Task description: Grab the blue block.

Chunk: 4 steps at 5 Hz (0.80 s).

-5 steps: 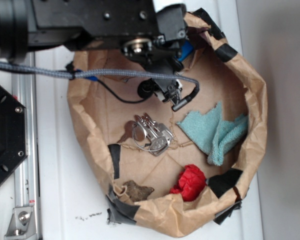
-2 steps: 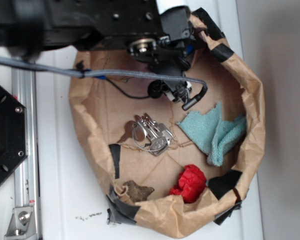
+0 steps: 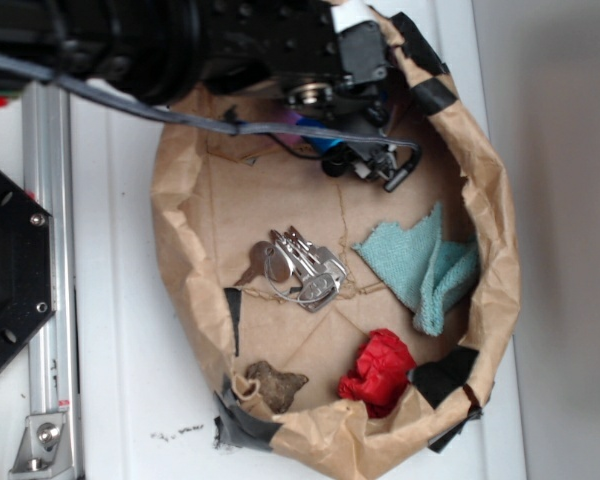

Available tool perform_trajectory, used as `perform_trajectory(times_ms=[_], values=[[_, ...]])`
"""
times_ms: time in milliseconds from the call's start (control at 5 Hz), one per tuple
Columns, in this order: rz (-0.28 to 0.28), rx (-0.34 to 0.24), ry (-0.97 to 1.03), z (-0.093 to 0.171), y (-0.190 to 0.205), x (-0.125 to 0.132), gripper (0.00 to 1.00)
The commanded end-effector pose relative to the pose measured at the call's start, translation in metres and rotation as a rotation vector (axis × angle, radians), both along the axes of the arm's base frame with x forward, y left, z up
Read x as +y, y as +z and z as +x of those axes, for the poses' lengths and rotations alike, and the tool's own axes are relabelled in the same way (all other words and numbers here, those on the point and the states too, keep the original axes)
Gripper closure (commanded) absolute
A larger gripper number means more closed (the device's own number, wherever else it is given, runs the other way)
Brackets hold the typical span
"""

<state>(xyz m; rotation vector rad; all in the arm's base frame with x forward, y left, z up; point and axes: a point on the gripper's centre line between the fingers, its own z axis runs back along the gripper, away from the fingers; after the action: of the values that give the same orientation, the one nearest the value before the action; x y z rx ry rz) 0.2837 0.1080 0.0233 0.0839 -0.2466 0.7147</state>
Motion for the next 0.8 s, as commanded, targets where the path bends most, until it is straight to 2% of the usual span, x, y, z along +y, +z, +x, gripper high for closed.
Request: perform_trajectory(times_ms=[0, 200, 400, 600], values=[[0.057, -0.023, -0.058, 0.018, 0.008, -0.008, 1.00], [0.079, -0.016, -0.058, 0.015, 0.006, -0.008, 1.00], [0.076, -0.014, -0.069, 0.014, 0.007, -0.008, 1.00], [0.071, 0.014, -0.120, 0.014, 0.018, -0.007, 1.00]])
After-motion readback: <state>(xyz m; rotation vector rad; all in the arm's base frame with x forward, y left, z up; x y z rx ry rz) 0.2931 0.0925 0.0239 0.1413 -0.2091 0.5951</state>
